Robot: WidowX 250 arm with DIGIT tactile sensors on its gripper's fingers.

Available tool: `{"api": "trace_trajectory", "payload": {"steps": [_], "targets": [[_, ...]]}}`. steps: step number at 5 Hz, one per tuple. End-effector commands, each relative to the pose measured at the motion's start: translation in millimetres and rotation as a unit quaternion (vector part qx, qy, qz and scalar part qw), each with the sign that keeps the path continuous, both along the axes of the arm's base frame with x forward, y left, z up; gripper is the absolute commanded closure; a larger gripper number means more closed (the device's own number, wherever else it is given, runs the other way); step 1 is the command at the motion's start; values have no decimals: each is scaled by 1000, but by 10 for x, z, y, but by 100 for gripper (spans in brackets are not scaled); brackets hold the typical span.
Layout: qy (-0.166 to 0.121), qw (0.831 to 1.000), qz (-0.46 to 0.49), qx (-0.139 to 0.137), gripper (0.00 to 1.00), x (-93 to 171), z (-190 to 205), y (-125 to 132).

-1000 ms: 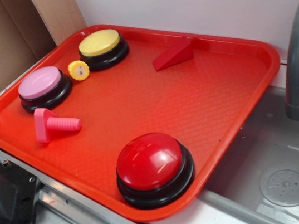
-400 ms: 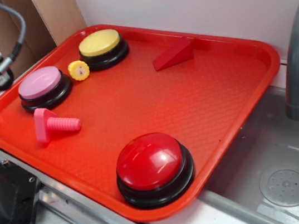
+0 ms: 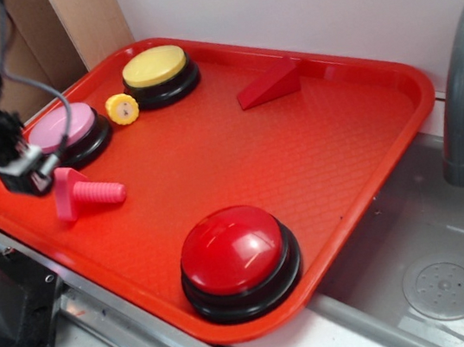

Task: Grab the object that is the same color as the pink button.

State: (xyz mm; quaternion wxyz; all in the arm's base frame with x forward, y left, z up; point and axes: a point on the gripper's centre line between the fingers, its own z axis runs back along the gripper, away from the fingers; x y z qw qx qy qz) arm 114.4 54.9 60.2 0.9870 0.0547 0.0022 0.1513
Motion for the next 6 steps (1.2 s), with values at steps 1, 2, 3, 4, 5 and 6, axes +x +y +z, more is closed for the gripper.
{"api": "trace_trajectory", "payload": {"steps": [1,2,3,4,5,6], "targets": [[-7,1000,-10,11,0,208,-352,-15],[-8,1000,-19,18,0,275,-462,-52],[-13,1000,-22,12,0,281,-495,-84],[-13,999,-27,12,0,291,-514,-135],[-28,999,-14,23,86,281,-532,-140],[-30,999,-5,26,100,266,-532,-130]]}}
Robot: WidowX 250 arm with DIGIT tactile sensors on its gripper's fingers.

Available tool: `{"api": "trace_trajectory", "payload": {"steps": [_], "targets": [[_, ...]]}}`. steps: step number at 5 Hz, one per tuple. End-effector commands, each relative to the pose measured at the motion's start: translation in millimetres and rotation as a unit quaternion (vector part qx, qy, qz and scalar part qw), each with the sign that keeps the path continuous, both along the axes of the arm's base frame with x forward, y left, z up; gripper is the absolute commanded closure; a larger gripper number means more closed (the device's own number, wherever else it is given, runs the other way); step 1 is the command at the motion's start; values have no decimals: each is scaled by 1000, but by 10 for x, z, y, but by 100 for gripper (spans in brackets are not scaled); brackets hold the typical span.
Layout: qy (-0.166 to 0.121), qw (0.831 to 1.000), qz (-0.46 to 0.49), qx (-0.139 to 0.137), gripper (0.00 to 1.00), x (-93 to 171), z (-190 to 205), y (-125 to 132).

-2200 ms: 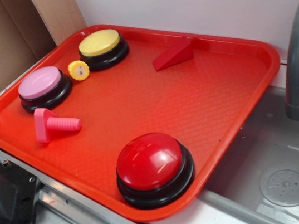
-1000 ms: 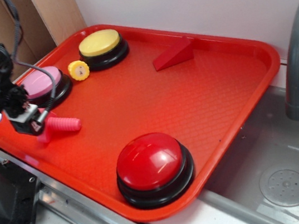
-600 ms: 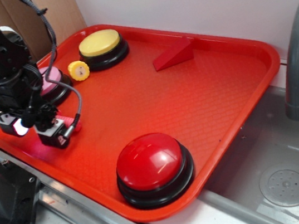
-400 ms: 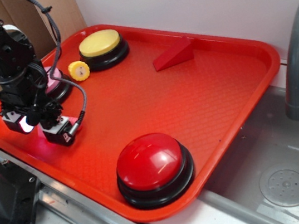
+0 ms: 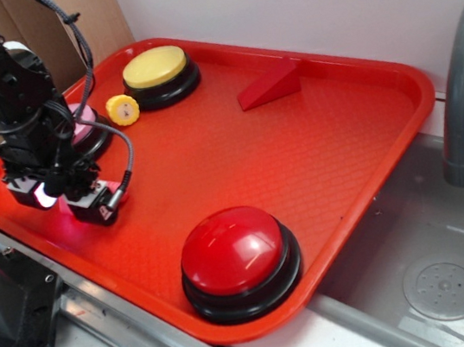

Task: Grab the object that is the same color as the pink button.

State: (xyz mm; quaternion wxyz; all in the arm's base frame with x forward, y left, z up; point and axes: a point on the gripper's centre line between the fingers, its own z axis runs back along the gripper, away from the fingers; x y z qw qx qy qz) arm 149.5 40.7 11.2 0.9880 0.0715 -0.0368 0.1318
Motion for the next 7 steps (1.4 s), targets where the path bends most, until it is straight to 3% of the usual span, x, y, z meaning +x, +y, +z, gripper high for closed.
{"api": "trace_trajectory", "payload": {"steps": [1,2,5,6,7], "targets": [[3,1000,19,4,100,-81,-32,23],[7,1000,12,-7,100,-56,105,10],[16,994,-45,-97,100,206,1186,-270],[7,990,-69,-127,100,283,1415,-365],[-8,988,-81,-133,100,335,1603,-454]]}}
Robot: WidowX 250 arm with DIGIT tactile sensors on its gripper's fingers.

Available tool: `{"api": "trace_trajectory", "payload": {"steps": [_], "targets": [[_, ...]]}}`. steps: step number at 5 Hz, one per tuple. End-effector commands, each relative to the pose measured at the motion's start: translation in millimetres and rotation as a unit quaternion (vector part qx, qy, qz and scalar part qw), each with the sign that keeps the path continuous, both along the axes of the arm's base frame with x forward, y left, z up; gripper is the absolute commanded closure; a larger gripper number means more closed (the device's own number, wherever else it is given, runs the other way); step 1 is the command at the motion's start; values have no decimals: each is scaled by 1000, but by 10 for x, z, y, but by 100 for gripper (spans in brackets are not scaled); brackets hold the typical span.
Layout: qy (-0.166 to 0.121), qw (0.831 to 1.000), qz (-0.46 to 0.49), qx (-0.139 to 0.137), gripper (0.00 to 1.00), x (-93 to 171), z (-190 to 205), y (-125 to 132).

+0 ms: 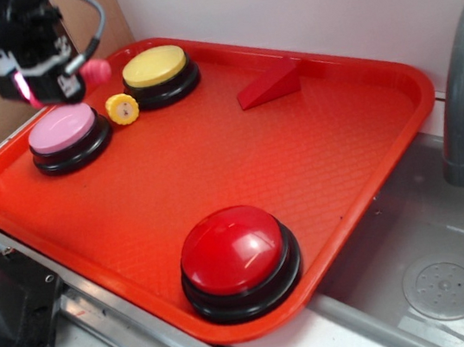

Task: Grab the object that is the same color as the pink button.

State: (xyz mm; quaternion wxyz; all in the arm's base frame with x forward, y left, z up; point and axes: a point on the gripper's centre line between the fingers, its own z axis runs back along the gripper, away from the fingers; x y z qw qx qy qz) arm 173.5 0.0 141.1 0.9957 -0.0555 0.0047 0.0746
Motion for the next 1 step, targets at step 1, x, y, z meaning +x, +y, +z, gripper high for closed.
{"api": "trace_trajectory", "payload": {"steps": [1], "targets": [[-12,999,18,-26,100,3,146,38]]}}
